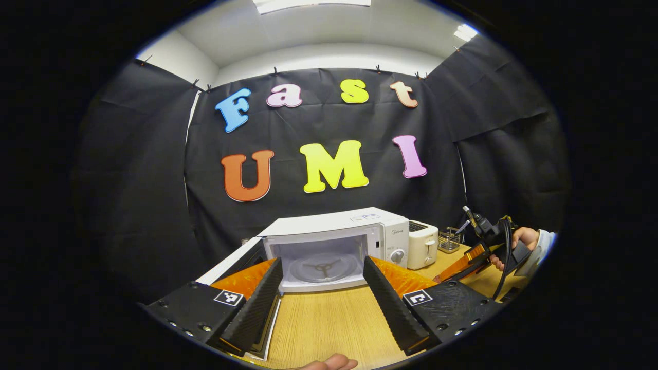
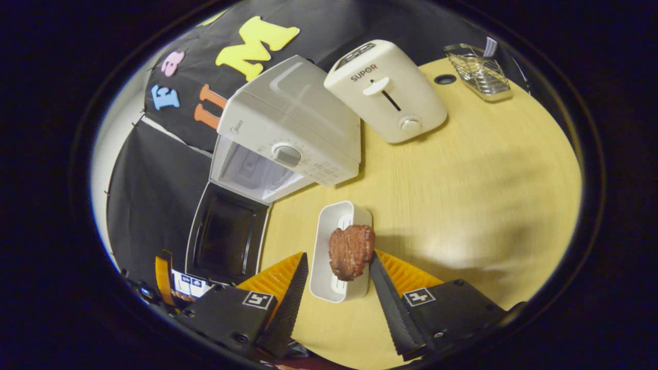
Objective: Open the microwave oven with the left hand, put the food in, and close the microwave oven.
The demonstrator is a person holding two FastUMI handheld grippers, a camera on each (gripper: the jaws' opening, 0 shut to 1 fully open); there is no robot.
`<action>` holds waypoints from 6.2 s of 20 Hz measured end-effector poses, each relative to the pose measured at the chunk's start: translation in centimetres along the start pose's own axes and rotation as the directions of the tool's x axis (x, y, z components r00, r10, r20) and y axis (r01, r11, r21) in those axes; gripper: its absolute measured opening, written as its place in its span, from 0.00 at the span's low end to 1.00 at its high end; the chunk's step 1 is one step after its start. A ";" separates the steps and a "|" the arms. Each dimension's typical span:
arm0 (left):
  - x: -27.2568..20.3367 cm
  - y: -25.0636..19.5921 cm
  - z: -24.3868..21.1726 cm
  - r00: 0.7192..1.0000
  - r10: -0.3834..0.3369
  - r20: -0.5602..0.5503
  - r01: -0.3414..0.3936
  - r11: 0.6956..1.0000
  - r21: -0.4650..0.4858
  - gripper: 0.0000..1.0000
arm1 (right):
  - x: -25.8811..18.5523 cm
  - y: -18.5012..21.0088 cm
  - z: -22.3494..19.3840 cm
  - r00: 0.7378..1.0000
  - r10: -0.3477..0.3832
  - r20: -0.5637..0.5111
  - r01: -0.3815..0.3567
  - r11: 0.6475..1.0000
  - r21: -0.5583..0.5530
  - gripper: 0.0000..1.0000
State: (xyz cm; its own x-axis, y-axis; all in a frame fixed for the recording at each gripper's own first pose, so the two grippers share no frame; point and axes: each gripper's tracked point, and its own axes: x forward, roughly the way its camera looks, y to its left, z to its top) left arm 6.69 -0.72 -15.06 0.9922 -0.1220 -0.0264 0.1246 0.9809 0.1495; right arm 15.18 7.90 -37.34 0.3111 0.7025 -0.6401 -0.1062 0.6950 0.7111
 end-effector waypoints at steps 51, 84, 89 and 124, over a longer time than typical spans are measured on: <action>-9.7 14.1 -3.6 0.991 0.129 0.047 -0.123 0.987 -0.105 0.97 | 23.2 26.2 0.9 0.632 -0.002 0.775 0.478 0.788 -0.387 0.14; -9.4 15.7 -3.2 0.984 0.165 0.073 -0.154 0.977 -0.145 0.93 | 23.7 22.4 11.5 0.488 -0.100 0.867 0.206 0.978 -0.003 0.79; -10.4 17.0 -3.8 0.983 0.174 0.062 -0.163 0.975 -0.152 0.93 | 17.2 24.0 7.7 0.492 0.022 0.870 0.206 0.968 -0.141 0.88; -4.6 17.6 -18.7 0.982 0.036 -0.187 -0.078 0.973 -0.218 0.23 | -15.3 22.6 -7.1 0.409 -0.053 0.911 0.646 0.722 -0.248 1.00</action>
State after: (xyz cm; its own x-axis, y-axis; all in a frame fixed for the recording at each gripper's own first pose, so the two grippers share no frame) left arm 4.21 19.91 -30.80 0.9771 -0.0556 -0.2056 0.0423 0.9968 -0.0683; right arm 1.35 13.96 -13.55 0.9933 0.1106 -0.0346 -0.1097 0.9936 0.0277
